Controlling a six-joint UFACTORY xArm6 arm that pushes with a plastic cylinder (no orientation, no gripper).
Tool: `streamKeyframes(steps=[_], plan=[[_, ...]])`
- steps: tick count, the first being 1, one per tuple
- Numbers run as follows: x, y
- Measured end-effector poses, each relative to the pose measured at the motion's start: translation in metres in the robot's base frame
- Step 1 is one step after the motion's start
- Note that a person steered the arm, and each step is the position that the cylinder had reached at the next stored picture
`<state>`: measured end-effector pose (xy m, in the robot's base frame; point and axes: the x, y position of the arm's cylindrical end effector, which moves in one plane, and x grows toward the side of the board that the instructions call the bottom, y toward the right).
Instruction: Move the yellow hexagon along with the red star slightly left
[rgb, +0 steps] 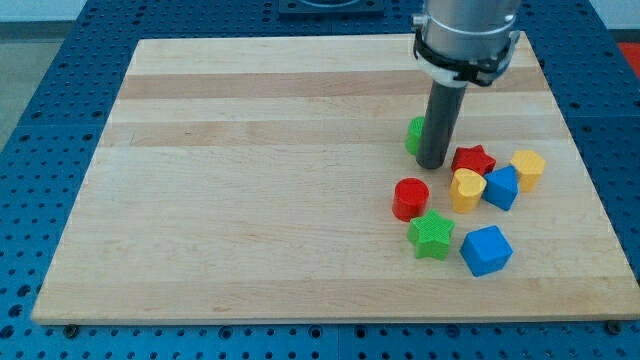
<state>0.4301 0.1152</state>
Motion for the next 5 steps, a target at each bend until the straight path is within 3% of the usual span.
streamKeyframes(steps=[3, 5], plan=[[-0.076, -0.001], [-0.073, 0.041]])
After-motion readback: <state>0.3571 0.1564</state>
